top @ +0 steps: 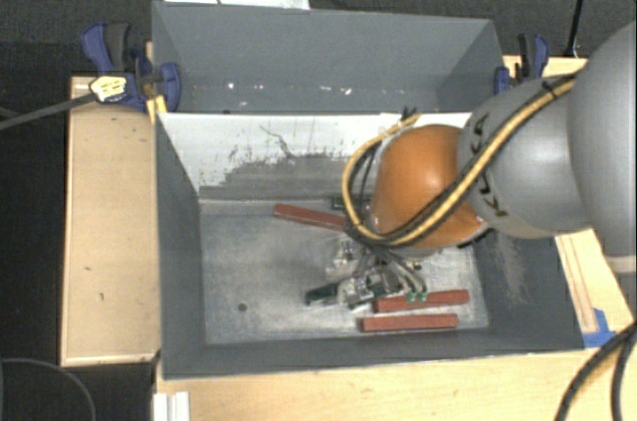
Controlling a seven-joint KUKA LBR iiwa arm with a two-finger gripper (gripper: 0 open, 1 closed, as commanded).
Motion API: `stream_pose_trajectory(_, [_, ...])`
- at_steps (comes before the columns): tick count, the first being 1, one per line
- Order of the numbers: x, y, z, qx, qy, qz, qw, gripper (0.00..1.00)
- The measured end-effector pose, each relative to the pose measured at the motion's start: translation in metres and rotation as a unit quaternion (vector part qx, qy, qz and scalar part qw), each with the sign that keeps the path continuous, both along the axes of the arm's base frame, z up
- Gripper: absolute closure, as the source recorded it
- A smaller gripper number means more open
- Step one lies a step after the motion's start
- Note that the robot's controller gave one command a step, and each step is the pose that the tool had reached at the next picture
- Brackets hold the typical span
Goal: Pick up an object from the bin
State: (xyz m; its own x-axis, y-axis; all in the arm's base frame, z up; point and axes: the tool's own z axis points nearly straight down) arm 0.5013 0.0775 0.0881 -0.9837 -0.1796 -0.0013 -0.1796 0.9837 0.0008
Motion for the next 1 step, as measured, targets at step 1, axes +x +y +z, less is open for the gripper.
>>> stream_pose_trajectory(1, [0.0083, 0.0026, 0.1673, 0.000, -0.0036, 0.008, 1.0000, 1.00])
